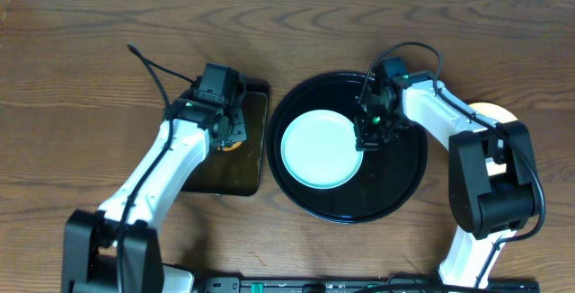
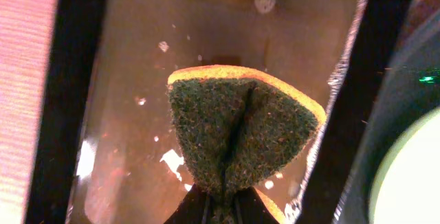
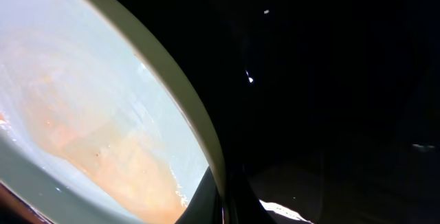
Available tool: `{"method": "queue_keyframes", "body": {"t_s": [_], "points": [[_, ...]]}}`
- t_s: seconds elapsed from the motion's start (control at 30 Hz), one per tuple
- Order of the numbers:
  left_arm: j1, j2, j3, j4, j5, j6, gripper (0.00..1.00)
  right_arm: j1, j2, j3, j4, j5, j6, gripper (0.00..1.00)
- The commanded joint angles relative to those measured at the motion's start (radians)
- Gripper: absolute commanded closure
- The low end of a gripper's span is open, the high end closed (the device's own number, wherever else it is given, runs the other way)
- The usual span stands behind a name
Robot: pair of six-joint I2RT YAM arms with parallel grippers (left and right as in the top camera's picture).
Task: Clean dirty plates on tray and stack at the side
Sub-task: 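Return the sponge to the black tray with the left gripper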
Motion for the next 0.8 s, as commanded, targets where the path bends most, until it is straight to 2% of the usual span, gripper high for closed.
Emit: {"method": "queue_keyframes", "body": {"t_s": [0.0,0.13,0.23,0.27,0.3,0.37,0.47,0.63,0.67,0.7,0.77], "points": [[0.005,0.092,-0.011,0.031,-0.013,0.055,0.92,0.016,0.011,-0.034,0.015,-0.011,0.008,0.99],[0.005,0.202,-0.010,0.105,-0.011,0.117,0.92,0.014,0.006,-0.026,0.035,-0.010,0.008,0.99],[0.005,0.248,-0.011,0.134,-0.001,0.119,0.92,0.013,-0.023,-0.017,0.041,0.018,0.008,0.99],[0.005,0.274,-0.010,0.140,-0.002,0.119,0.51,0.013,-0.065,-0.014,0.041,0.058,0.008,0.99],[0.005,0.275,-0.010,0.139,-0.002,0.119,0.37,0.013,-0.086,-0.014,0.041,0.078,0.008,0.99],[0.005,0.270,-0.010,0.136,-0.002,0.119,0.26,0.012,-0.126,-0.014,0.042,0.107,0.008,0.99],[0.005,0.230,-0.007,0.123,-0.002,0.116,0.21,0.004,-0.194,-0.014,0.049,0.135,0.008,0.99],[0.005,0.097,0.000,0.074,-0.002,0.104,0.20,0.000,-0.241,-0.014,0.049,0.142,0.008,0.99],[0.005,0.074,0.000,0.064,-0.002,0.094,0.20,0.000,-0.241,-0.014,0.045,0.140,0.008,0.96],[0.005,0.035,0.000,0.045,-0.002,0.085,0.20,0.000,-0.241,-0.015,0.037,0.138,0.007,0.85],[0.005,-0.009,0.000,0.016,-0.002,0.072,0.20,0.003,-0.241,-0.016,0.037,0.138,0.000,0.80]]}}
